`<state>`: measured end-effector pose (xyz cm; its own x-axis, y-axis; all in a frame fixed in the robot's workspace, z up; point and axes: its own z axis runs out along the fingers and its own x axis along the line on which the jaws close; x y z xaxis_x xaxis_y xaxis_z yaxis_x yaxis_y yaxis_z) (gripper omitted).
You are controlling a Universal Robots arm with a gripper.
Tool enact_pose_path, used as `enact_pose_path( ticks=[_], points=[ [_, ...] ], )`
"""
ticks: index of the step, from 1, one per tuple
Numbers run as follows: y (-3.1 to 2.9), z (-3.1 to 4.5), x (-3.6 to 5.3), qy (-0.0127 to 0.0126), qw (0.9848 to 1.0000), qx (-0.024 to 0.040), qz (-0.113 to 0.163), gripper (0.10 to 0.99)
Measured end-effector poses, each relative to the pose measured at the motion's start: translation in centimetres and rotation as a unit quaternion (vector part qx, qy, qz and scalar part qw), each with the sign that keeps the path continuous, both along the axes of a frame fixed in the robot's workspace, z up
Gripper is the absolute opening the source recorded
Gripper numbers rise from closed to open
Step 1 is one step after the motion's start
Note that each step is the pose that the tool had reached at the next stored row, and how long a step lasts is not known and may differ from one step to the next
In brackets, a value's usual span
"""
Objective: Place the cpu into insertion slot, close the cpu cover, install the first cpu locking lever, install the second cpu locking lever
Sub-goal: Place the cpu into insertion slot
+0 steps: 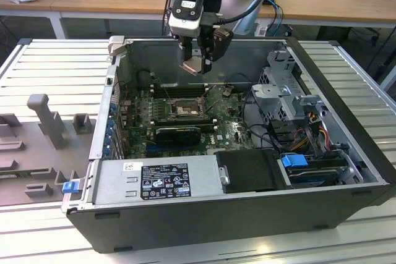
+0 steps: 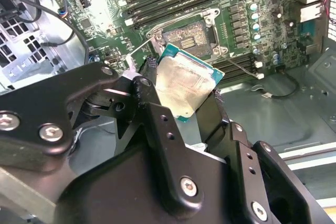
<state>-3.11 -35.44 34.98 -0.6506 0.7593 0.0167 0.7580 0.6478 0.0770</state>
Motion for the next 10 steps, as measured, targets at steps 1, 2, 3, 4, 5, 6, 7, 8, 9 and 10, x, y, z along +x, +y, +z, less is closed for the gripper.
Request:
enact_pose_path(
  ticks=[1,2,3,4,5,6,7,8,9,10],
  points=[
    [0.00,-0.01,-0.09,0.0000,1.0000,0.0001,-0.001,0.541],
    [0.00,-0.01,-0.12,0.0000,1.0000,0.0000,-0.002,0.541],
    [0.00,-0.01,-0.12,0.0000,1.0000,0.0000,-0.005,0.541],
    [0.00,-0.01,-0.12,0.0000,1.0000,0.0000,-0.008,0.541],
    [0.00,-0.03,-0.13,0.0001,0.9999,0.0000,-0.012,0.541],
    [0.00,-0.04,-0.13,0.0000,0.9999,0.0000,-0.014,0.541],
    [0.00,-0.05,-0.13,0.0000,0.9999,0.0000,-0.016,0.541],
    [0.00,-0.05,-0.13,0.0000,0.9998,0.0000,-0.019,0.541],
    [0.00,-0.06,-0.13,0.0000,0.9998,0.0001,-0.021,0.541],
    [0.00,-0.07,-0.13,0.0000,0.9997,0.0001,-0.024,0.541]
  ],
)
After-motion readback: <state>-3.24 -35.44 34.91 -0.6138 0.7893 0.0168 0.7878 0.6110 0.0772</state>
